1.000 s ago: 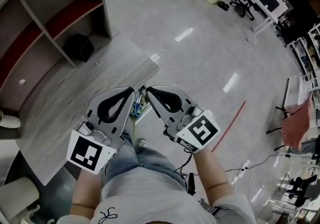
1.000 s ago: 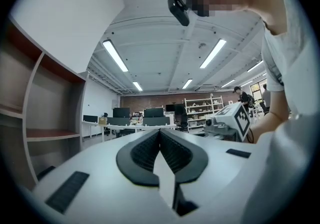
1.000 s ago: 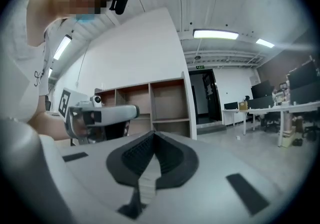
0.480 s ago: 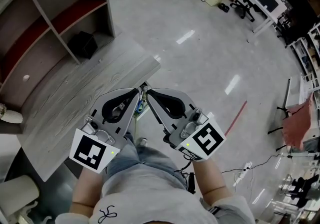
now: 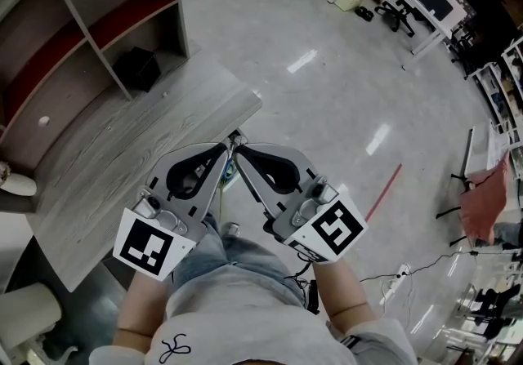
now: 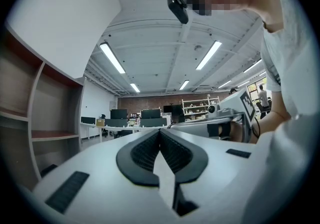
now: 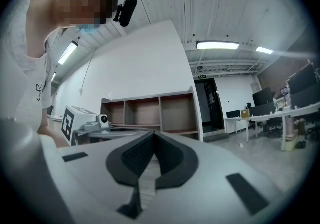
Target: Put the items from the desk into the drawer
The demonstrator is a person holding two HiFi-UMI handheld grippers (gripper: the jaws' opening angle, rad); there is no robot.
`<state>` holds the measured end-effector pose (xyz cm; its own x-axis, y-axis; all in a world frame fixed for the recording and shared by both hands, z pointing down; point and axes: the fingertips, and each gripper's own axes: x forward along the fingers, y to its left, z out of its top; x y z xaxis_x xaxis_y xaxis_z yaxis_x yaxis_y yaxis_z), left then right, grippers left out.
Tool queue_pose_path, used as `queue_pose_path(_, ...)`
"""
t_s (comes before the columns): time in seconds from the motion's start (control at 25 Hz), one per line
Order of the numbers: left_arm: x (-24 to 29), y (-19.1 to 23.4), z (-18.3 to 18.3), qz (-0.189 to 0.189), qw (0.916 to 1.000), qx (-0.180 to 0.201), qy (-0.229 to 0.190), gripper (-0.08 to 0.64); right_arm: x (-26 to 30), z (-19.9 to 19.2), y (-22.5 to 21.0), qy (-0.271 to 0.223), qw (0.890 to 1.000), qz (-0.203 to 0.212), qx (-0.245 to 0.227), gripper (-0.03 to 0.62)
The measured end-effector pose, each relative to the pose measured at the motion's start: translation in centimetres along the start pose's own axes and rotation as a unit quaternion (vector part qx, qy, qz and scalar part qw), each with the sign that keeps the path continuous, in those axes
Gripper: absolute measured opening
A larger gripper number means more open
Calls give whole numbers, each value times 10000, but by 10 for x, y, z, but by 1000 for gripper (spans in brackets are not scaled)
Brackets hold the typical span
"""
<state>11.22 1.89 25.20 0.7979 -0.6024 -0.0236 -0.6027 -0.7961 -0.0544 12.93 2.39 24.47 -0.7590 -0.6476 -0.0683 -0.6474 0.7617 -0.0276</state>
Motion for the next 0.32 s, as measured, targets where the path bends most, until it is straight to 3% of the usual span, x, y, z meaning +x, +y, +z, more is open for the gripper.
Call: queue_pose_path(0.32,-8,-1,-1,68,10000,-34,-9,11,0,0,7,-24,10000,3,-17,8)
